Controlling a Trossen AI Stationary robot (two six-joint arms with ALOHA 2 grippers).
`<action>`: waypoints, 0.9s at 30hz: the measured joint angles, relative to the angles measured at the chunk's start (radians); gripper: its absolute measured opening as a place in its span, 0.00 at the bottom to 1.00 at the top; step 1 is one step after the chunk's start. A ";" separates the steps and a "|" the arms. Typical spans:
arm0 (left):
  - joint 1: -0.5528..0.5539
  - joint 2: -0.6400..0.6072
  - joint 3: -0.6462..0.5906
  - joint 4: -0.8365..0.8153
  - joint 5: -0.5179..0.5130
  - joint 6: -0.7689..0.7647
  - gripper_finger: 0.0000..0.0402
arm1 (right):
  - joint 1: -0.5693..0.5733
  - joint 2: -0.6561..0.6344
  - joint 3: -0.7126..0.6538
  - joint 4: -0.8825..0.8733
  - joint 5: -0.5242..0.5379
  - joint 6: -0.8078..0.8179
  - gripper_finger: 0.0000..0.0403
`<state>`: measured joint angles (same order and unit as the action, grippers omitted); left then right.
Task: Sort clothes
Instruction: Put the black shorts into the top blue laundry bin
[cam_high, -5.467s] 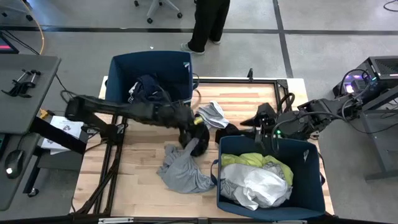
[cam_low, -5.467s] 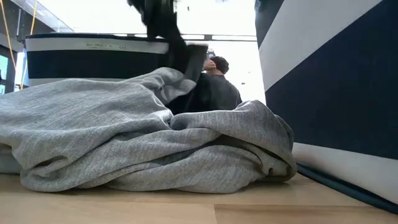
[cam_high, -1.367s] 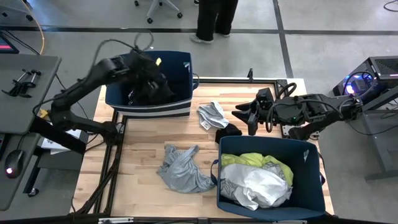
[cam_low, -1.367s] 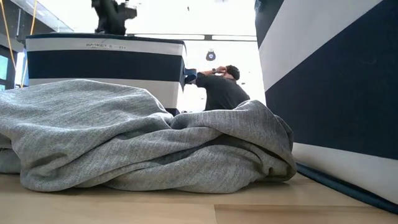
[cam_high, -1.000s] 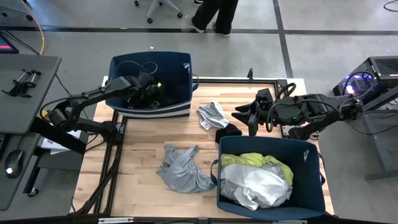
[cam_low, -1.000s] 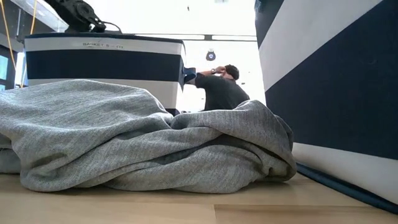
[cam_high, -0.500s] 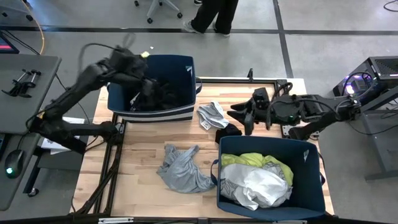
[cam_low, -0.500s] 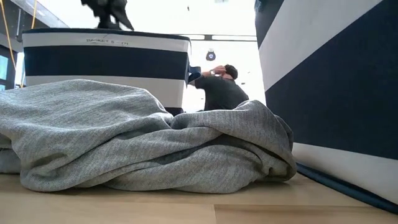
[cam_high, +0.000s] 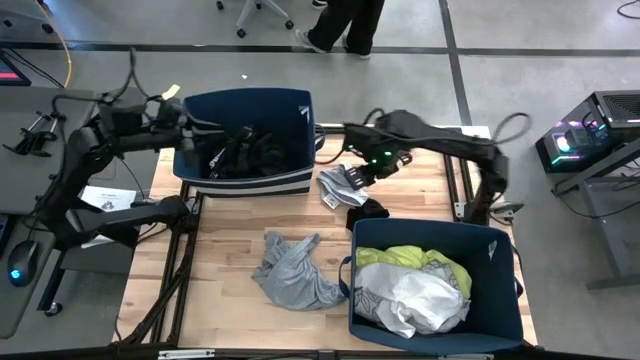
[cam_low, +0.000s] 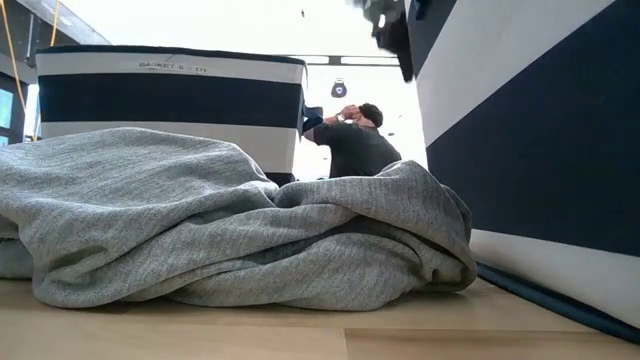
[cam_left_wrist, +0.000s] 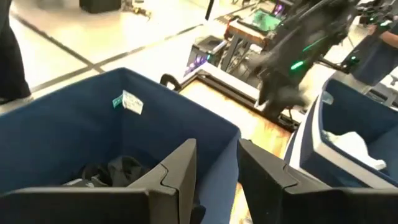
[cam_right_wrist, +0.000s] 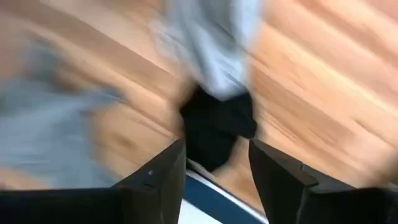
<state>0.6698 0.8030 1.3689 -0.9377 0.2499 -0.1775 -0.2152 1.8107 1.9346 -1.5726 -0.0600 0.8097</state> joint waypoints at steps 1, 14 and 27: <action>-0.003 -0.010 0.000 -0.001 0.000 0.004 0.26 | -0.014 0.033 -0.008 -0.009 -0.013 -0.015 0.43; -0.005 -0.044 0.000 -0.001 0.007 0.049 0.26 | -0.047 0.267 -0.237 0.140 -0.210 -0.016 0.63; -0.005 -0.043 0.000 -0.001 0.008 0.059 0.26 | -0.004 0.299 -0.458 0.283 -0.232 -0.003 0.50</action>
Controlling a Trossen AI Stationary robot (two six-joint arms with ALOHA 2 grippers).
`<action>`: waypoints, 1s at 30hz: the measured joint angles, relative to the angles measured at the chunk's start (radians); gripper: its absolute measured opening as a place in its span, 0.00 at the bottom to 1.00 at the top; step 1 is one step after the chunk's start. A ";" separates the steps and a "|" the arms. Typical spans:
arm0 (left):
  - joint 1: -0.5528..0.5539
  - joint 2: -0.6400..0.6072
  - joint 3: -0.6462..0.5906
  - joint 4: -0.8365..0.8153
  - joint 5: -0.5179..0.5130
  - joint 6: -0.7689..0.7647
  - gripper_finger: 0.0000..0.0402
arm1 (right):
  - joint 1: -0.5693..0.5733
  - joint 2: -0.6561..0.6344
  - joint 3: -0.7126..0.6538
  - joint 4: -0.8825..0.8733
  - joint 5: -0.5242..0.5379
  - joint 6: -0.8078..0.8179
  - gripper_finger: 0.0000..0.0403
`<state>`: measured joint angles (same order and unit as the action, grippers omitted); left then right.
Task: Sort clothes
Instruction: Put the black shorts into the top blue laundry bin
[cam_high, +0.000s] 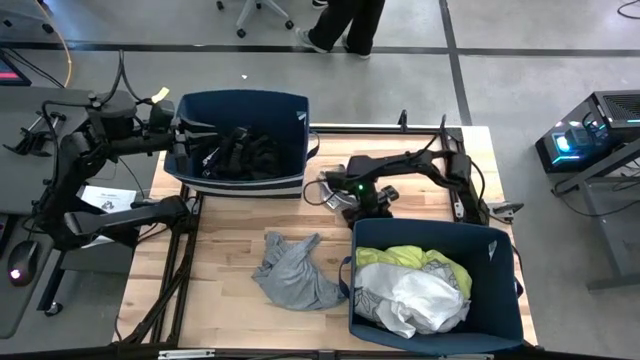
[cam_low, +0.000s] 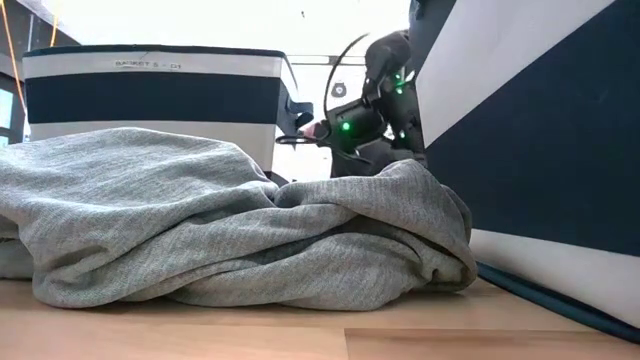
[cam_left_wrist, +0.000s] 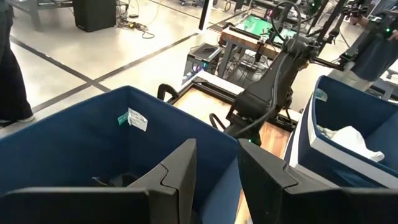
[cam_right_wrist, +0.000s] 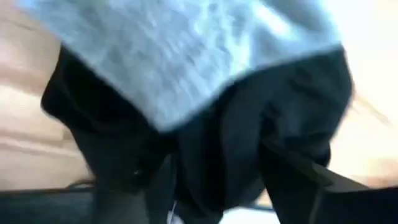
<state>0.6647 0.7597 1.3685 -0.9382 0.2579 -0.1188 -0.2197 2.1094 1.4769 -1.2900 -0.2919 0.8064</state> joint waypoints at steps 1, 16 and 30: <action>0.000 0.000 0.000 0.000 0.000 0.000 0.26 | 0.006 0.000 -0.017 0.032 0.001 0.001 0.46; 0.000 0.001 0.000 0.000 0.000 -0.024 0.26 | 0.055 -0.219 0.179 -0.121 0.544 0.104 0.02; 0.000 0.006 -0.001 0.046 -0.005 -0.150 0.26 | 0.200 -0.725 0.514 -0.086 0.881 0.037 0.01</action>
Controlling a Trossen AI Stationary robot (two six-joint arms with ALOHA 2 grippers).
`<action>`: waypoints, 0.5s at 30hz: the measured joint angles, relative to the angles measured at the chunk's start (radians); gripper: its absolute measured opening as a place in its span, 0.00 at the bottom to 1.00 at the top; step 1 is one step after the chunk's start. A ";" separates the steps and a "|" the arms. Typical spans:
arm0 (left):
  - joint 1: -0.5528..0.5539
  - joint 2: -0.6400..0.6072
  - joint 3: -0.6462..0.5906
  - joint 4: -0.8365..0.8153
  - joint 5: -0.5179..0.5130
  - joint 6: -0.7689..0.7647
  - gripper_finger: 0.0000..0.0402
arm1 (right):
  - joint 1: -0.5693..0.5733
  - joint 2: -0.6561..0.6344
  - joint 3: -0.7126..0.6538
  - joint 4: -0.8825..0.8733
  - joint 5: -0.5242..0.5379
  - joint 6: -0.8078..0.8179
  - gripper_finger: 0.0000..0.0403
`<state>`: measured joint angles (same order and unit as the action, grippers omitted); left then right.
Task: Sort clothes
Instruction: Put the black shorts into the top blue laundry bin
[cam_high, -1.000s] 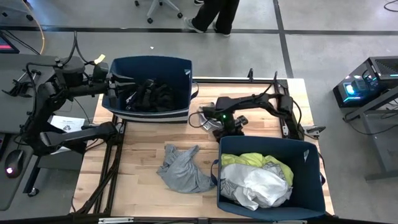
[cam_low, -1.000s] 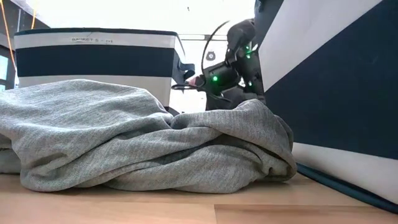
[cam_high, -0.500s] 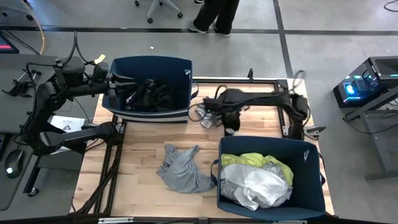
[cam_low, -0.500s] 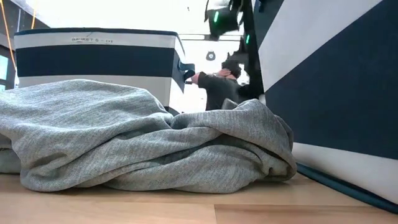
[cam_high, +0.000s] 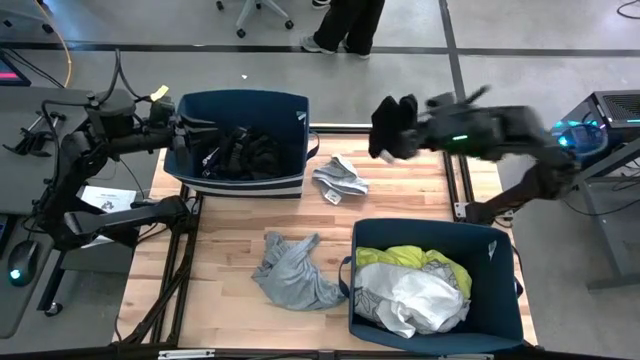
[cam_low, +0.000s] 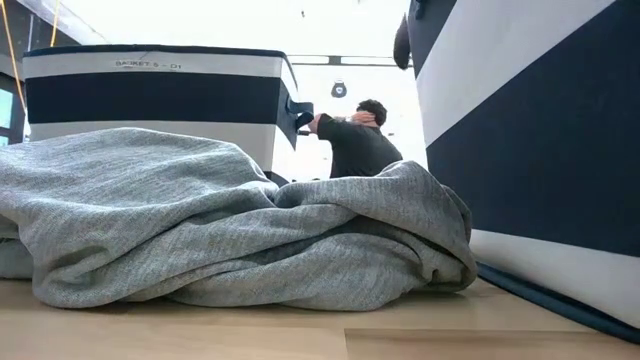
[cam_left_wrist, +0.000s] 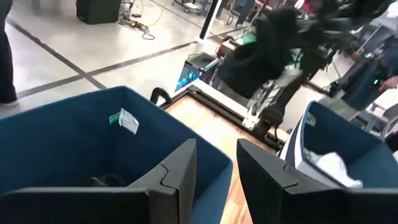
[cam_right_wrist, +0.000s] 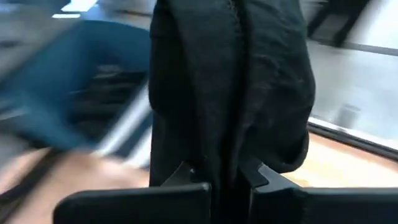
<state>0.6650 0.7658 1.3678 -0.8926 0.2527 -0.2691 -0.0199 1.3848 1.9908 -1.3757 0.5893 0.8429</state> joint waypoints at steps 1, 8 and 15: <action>0.000 0.000 0.000 0.009 0.000 -0.006 0.26 | 0.018 -0.026 0.009 0.033 -0.054 -0.051 0.01; 0.000 0.012 0.000 0.149 -0.001 -0.008 0.26 | 0.202 -0.124 -0.041 0.163 -0.669 -0.110 0.02; 0.000 0.065 0.000 0.306 -0.004 0.018 0.26 | 0.481 -0.128 -0.239 0.202 -0.653 0.123 0.02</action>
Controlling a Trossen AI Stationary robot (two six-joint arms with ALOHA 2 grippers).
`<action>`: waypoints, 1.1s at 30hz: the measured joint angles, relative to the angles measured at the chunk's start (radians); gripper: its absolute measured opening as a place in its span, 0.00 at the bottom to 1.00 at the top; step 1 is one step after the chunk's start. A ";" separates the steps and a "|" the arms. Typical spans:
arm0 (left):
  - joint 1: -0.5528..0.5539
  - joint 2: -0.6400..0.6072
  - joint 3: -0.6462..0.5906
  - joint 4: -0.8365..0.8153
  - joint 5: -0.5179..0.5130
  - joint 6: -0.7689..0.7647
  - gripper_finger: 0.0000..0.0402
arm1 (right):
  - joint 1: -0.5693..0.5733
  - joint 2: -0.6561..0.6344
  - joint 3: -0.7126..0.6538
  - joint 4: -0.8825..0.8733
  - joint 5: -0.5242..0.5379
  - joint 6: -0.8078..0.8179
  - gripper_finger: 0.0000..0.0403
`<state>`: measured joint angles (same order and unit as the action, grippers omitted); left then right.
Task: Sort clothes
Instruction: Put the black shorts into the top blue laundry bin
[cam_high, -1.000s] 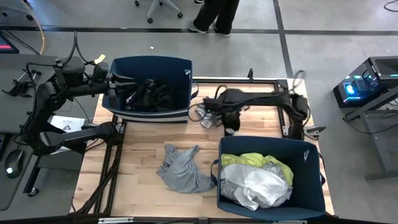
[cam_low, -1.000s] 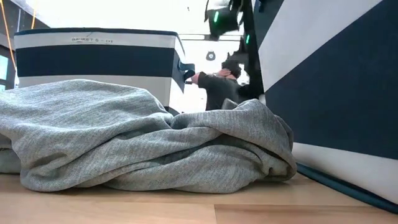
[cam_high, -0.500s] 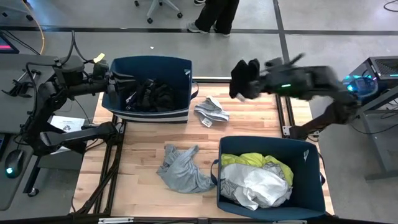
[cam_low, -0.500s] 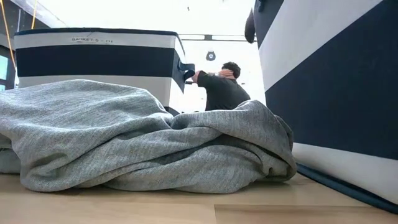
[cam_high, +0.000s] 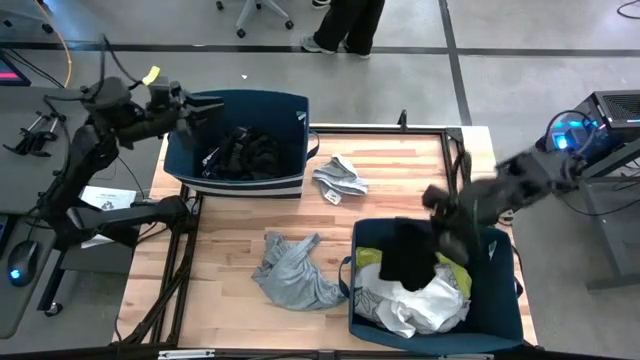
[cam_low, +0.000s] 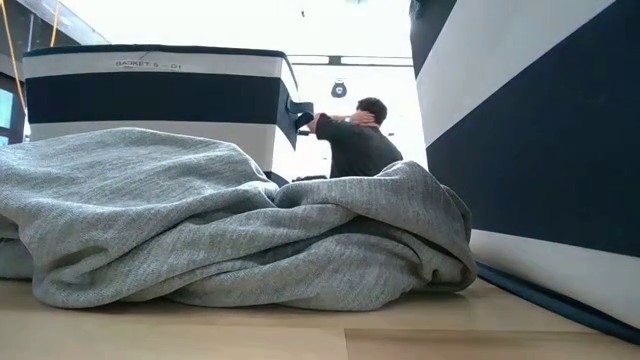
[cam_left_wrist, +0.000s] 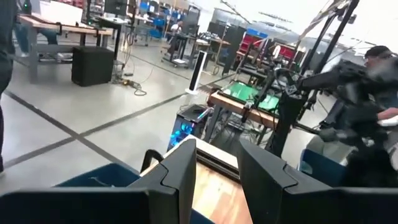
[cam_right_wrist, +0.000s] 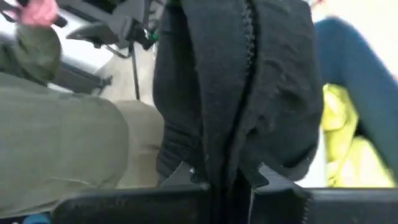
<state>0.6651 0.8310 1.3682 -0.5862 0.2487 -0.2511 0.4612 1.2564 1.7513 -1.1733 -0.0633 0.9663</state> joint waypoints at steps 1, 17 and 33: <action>0.000 0.010 0.000 0.009 0.000 0.002 0.26 | 0.025 0.000 -0.028 0.038 0.030 0.018 0.02; -0.349 0.171 0.000 0.362 0.157 0.410 0.26 | -0.352 0.121 -0.052 0.771 0.345 -0.452 0.01; -0.446 0.297 0.002 0.343 -0.006 0.630 0.58 | -0.571 0.434 -0.054 1.327 -0.239 -0.315 0.03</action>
<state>0.2188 1.1283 1.3704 -0.2433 0.2425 0.3790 -0.1095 1.6907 1.6972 0.1535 -0.3027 0.6517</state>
